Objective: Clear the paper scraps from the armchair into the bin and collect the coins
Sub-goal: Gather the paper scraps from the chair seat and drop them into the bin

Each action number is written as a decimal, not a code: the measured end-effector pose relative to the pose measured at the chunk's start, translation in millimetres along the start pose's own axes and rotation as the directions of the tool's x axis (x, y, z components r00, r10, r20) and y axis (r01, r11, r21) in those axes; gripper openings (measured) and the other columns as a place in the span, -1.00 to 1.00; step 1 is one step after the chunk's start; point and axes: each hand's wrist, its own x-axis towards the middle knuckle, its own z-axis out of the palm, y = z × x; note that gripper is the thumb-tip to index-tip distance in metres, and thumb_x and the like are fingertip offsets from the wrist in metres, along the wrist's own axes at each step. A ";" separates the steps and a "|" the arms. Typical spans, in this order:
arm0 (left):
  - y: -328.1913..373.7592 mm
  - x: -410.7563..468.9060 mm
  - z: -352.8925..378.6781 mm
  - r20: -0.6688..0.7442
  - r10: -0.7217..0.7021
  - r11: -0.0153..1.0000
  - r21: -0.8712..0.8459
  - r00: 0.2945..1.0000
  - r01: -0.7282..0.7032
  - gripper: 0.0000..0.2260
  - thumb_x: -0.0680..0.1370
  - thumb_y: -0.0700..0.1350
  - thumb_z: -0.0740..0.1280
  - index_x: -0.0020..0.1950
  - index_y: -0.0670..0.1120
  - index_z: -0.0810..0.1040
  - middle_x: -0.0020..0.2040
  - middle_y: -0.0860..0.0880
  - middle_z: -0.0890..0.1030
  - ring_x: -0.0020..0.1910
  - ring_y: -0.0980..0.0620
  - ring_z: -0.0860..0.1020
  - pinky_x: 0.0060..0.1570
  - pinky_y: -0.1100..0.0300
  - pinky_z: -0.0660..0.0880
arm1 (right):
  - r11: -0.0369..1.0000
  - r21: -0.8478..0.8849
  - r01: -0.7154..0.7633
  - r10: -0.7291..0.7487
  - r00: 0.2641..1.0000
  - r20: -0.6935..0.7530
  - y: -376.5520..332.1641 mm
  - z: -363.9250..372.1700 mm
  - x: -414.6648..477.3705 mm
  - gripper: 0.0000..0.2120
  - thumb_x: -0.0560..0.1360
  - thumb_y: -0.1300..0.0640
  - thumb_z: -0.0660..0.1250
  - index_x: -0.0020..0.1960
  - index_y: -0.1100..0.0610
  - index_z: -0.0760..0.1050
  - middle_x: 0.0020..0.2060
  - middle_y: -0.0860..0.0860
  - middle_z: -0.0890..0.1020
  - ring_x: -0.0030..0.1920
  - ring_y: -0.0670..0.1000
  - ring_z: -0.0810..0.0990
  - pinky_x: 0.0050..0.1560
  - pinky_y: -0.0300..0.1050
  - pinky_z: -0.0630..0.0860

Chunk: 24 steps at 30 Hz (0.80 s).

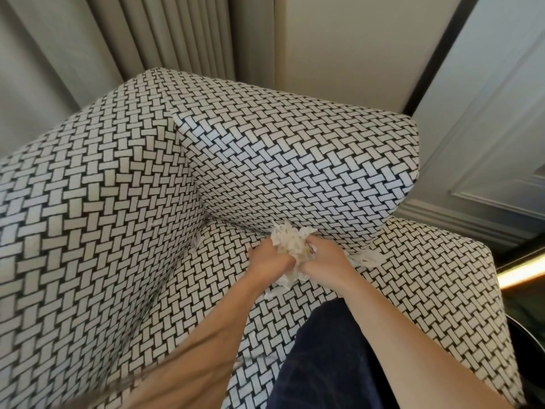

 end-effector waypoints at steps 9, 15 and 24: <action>-3.9 -14.2 -11.5 0.029 0.012 0.969 -0.245 1.000 -0.005 -0.70 0.43 -0.29 0.32 0.15 -0.12 0.50 0.05 -0.03 0.62 0.02 0.05 0.58 -0.20 0.33 0.48 | 0.998 0.056 0.020 -0.018 0.999 -0.042 -4.8 -6.1 -16.7 -0.77 0.44 0.27 0.35 0.06 0.07 0.46 -0.07 -0.06 0.58 -0.10 -0.12 0.55 -0.26 -0.30 0.41; -0.3 -32.4 -23.6 -0.040 0.017 0.982 -0.189 0.999 -0.024 -0.56 0.53 -0.04 0.32 0.38 -0.06 0.31 0.26 0.07 0.41 0.17 0.08 0.41 0.07 0.24 0.32 | 1.000 -0.007 0.030 -0.031 0.997 -0.070 -9.6 0.3 -20.5 -0.71 0.45 0.11 0.33 0.15 0.15 0.47 -0.03 0.05 0.58 -0.09 0.00 0.60 -0.08 -0.11 0.57; -22.6 -45.2 -65.6 -0.103 0.037 0.995 -0.085 0.994 -0.046 -0.60 0.53 0.05 0.29 0.35 0.05 0.35 0.32 0.10 0.40 0.22 0.09 0.43 0.20 0.11 0.37 | 0.994 -0.107 0.014 -0.020 0.998 -0.060 -16.2 10.7 -18.2 -0.62 0.45 0.06 0.38 0.20 0.05 0.35 0.06 0.01 0.48 -0.14 -0.02 0.59 -0.25 -0.25 0.51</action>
